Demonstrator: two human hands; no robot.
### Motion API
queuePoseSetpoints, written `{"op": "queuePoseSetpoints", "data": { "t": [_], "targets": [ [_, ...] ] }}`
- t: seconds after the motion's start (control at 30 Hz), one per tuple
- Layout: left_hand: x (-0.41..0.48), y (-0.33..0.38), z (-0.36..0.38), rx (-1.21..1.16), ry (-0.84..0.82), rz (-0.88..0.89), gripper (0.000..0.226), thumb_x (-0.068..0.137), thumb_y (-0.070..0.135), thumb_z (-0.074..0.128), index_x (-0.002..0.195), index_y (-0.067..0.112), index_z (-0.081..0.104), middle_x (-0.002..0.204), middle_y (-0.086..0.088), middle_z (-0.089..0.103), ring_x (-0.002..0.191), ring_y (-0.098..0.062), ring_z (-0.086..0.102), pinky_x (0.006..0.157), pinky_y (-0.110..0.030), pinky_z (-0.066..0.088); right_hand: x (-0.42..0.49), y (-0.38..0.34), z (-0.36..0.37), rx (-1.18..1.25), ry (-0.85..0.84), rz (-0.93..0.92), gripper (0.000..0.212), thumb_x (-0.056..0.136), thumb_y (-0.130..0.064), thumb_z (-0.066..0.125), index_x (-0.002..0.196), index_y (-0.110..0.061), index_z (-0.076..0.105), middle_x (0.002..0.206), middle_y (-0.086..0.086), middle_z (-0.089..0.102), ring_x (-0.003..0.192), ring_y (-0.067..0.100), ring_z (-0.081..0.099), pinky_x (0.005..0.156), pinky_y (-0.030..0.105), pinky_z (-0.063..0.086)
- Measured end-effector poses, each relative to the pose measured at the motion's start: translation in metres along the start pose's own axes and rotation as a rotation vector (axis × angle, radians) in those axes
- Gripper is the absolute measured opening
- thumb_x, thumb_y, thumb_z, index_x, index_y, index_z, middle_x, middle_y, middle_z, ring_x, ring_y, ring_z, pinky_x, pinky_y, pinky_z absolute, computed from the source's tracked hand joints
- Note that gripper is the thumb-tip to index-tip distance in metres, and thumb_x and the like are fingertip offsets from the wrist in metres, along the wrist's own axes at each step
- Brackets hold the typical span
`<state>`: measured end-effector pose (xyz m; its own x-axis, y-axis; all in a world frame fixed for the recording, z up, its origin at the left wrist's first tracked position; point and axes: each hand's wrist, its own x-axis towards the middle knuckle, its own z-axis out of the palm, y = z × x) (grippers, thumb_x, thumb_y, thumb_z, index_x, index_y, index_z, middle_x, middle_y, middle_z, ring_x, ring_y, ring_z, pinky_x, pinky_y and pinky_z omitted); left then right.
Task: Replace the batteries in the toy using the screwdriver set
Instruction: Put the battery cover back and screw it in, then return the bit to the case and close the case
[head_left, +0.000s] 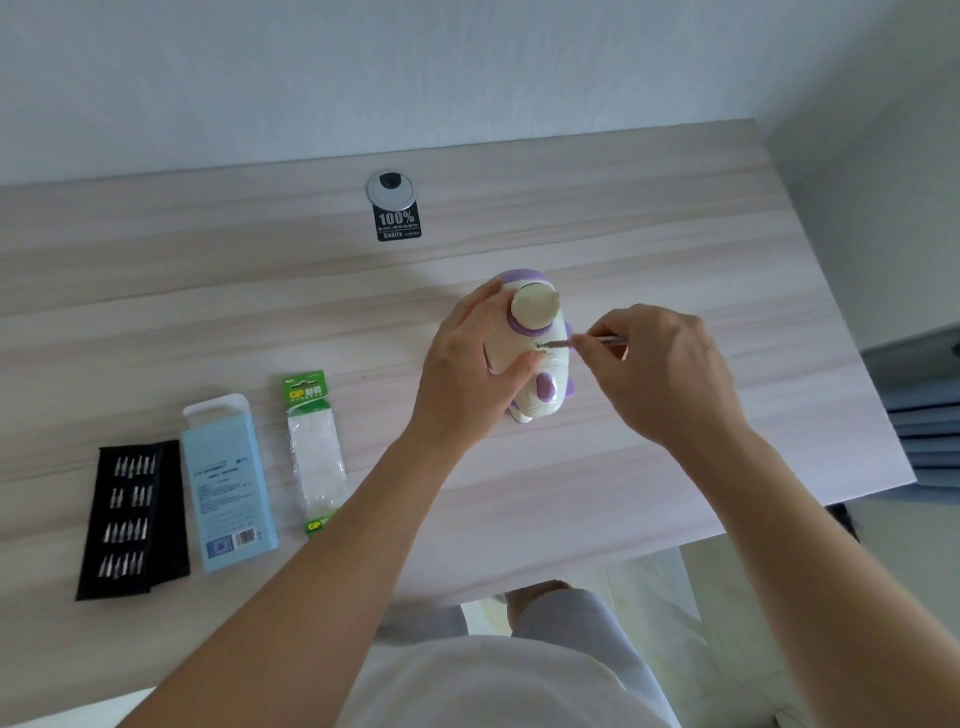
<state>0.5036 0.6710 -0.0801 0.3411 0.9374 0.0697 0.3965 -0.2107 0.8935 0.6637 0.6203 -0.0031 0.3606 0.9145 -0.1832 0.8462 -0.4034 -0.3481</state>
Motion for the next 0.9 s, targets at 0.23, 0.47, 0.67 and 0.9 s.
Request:
{"op": "queuePoseSetpoints", "data": {
  "t": [0.23,0.47,0.67,0.9],
  "targets": [
    [0.002,0.022,-0.008,0.034,-0.080,-0.101,0.059,0.080,0.021,0.065,0.136,0.031,0.051,0.138,0.027,0.049,0.126,0.001,0.047,0.103,-0.030,0.047,0.000,0.017,-0.004,0.212,-0.095,0.053,0.024,0.090,-0.045,0.066,0.086,-0.023,0.075,0.083,-0.003,0.074,0.084,0.024,0.066,0.073,0.038,0.056],
    [-0.005,0.053,-0.018,0.030,0.064,-0.239,0.047,0.085,0.027,0.068,0.131,0.025,0.057,0.128,0.014,0.054,0.120,-0.006,0.052,0.094,-0.031,0.051,-0.007,0.030,-0.021,0.685,-0.088,0.164,0.011,0.090,-0.030,0.070,0.080,-0.028,0.076,0.070,-0.013,0.068,0.077,0.015,0.065,0.071,0.031,0.049],
    [-0.018,0.118,-0.022,-0.187,0.129,-0.303,0.010,0.095,0.019,0.065,0.103,0.022,0.070,0.093,0.011,0.072,0.079,-0.005,0.066,0.065,-0.016,0.052,-0.017,0.013,-0.049,1.023,-0.110,0.096,0.015,0.096,-0.019,0.061,0.087,-0.014,0.072,0.061,-0.010,0.062,0.060,0.011,0.055,0.056,0.028,0.043],
    [-0.022,0.161,-0.012,-0.715,0.182,-0.479,0.010,0.093,0.018,0.069,0.101,0.019,0.075,0.097,-0.024,0.068,0.061,-0.036,0.049,0.052,-0.033,0.052,-0.023,-0.013,-0.068,1.280,-0.295,0.005,0.012,0.100,-0.014,0.056,0.098,-0.002,0.059,0.069,0.008,0.048,0.058,0.014,0.044,0.048,0.025,0.033]
  ]
}}
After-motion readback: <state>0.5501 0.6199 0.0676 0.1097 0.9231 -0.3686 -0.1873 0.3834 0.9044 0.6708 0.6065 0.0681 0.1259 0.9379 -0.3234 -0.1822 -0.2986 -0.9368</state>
